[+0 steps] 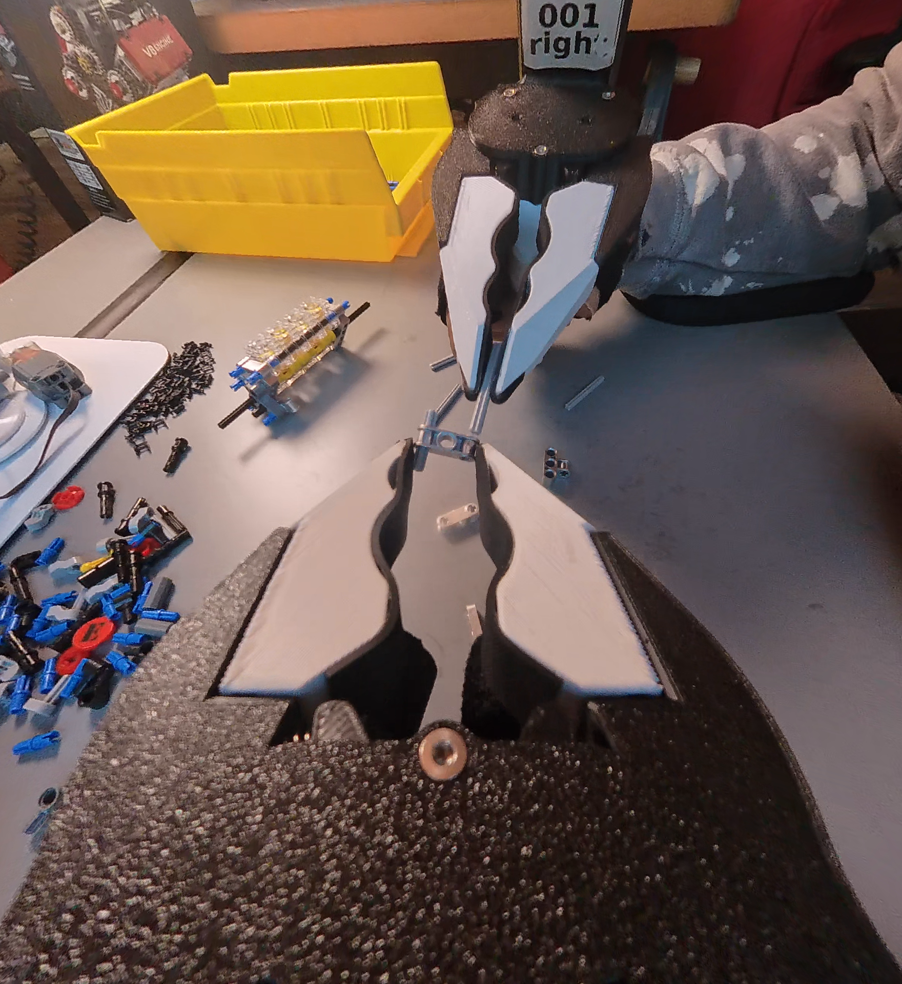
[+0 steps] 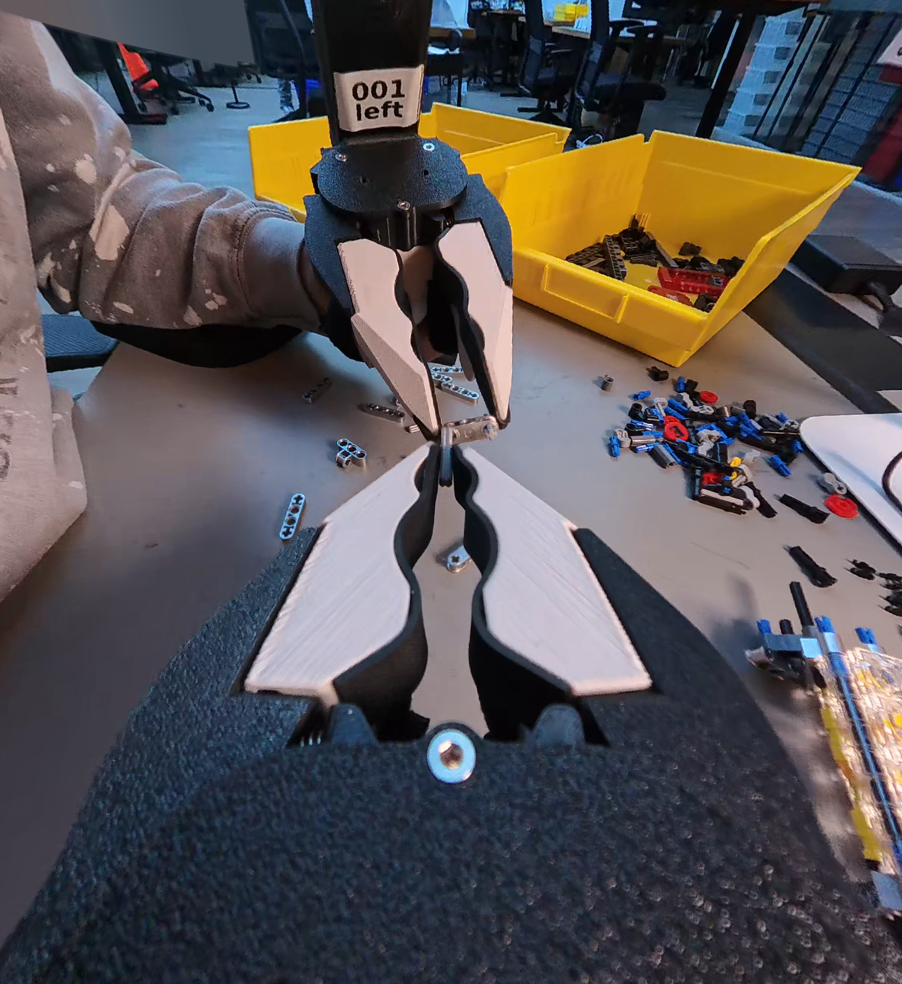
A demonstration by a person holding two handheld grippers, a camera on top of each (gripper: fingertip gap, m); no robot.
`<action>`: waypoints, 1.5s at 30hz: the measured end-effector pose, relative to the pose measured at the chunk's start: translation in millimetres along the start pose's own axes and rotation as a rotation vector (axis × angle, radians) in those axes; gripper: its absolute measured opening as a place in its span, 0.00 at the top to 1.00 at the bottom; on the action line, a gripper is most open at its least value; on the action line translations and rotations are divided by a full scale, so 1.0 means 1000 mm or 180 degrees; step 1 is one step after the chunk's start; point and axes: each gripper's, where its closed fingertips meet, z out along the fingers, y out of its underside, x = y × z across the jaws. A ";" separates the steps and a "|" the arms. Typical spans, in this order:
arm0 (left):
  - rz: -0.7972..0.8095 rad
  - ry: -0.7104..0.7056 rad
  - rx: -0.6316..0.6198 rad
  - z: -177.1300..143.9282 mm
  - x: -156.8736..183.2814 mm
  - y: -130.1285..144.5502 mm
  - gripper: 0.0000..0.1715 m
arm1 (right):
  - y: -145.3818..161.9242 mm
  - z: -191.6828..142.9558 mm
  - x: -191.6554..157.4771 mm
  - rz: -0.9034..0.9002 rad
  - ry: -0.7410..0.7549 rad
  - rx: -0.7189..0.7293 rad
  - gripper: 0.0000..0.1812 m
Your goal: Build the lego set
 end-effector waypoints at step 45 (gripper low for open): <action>0.0088 0.0142 -0.1515 0.013 0.022 0.072 0.87 | 0.067 0.014 -0.013 0.0241 -0.0032 -0.1418 0.99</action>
